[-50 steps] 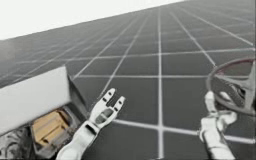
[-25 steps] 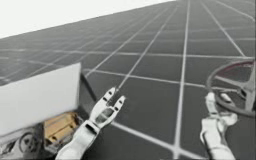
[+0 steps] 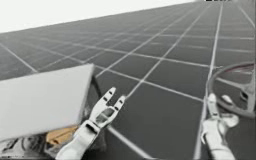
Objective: Pick up and drop off the object
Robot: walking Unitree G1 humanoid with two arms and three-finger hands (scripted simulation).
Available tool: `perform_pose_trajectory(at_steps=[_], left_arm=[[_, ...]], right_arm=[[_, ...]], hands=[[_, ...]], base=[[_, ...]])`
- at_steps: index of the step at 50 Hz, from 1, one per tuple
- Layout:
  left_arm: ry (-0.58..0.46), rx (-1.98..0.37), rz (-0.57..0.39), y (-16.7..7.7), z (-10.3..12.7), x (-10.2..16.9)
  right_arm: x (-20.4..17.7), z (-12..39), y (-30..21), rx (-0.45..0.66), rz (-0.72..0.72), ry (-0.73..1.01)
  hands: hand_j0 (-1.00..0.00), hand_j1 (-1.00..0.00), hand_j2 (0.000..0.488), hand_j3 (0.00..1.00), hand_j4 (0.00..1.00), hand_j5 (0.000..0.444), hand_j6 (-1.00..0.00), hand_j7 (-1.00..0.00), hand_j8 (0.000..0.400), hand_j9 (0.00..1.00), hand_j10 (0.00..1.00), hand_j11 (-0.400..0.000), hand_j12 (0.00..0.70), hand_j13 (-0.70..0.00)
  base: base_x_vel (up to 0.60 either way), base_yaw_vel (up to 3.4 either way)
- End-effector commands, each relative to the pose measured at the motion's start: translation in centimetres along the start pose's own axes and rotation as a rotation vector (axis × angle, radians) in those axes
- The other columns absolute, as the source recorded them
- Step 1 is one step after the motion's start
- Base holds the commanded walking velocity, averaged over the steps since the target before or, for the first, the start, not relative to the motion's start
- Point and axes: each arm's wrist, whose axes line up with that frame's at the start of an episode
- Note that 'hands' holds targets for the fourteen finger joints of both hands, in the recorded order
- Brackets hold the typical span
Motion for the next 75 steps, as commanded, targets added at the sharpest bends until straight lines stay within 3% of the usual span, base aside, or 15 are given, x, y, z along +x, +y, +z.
perform_pose_trajectory(at_steps=[1,75], left_arm=[[-0.016,-0.025,0.004,0.73,0.18,-0.43],[-0.016,-0.025,0.004,0.73,0.18,-0.43]], right_arm=[[-0.62,0.43,1.87,-0.007,0.068,-0.029],[-0.62,0.43,1.87,-0.007,0.068,-0.029]], hands=[[0.0,0.0,0.0,1.0,1.0,0.0,0.0,0.0,0.0,1.0,1.0,-0.4,0.0,-0.7],[0.0,0.0,0.0,1.0,1.0,0.0,0.0,0.0,0.0,1.0,1.0,-0.4,0.0,-0.7]], base=[[0.48,0.27],[0.53,0.14]])
